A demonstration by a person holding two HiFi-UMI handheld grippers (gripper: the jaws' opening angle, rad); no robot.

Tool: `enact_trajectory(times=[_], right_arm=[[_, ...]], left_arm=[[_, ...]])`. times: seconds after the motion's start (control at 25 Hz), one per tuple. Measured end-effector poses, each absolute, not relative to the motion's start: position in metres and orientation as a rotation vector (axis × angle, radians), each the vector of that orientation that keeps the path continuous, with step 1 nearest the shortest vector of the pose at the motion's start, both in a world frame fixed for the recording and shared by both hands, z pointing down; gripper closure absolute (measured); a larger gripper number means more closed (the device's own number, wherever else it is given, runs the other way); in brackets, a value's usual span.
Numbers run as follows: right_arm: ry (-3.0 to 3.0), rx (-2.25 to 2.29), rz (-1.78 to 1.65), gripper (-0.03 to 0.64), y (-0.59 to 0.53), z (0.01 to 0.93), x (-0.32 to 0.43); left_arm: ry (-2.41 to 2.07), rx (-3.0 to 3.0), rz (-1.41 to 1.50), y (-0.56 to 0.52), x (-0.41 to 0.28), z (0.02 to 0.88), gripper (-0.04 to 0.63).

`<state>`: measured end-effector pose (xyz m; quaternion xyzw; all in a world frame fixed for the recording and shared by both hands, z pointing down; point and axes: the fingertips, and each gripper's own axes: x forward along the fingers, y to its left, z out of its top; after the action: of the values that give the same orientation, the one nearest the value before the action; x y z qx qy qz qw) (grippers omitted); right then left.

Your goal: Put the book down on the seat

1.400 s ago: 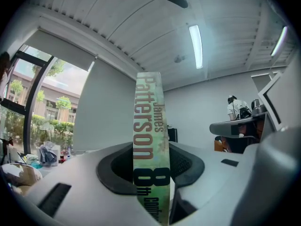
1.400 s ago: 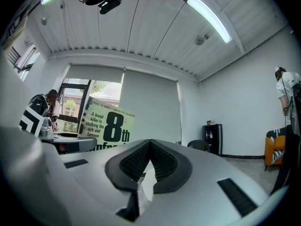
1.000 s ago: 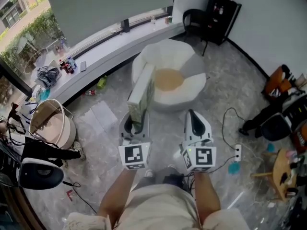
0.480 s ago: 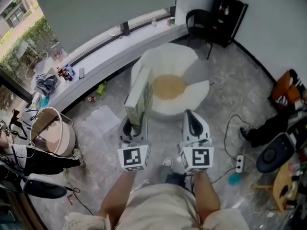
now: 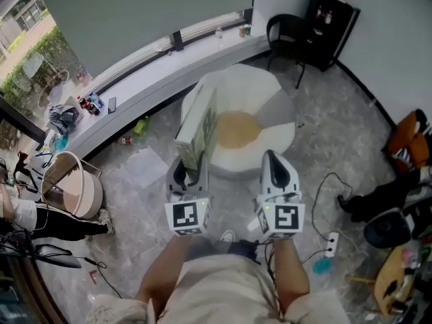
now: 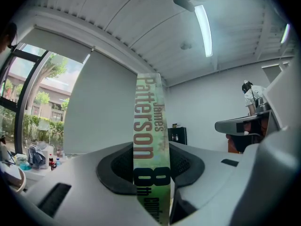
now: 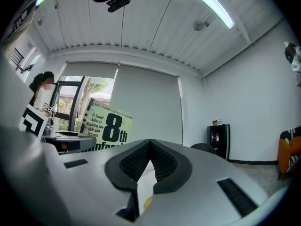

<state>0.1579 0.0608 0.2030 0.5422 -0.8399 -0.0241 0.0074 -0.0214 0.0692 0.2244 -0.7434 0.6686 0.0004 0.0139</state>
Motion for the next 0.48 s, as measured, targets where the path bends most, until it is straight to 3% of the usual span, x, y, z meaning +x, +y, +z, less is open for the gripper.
enact_trajectory(times=[0.48], right_arm=[[-2.617,1.685,-0.082,0.614,-0.018,0.215,0.15]], left_arm=[[2.079,-2.335,-0.002,-0.008,-0.029,0.24,0.437]])
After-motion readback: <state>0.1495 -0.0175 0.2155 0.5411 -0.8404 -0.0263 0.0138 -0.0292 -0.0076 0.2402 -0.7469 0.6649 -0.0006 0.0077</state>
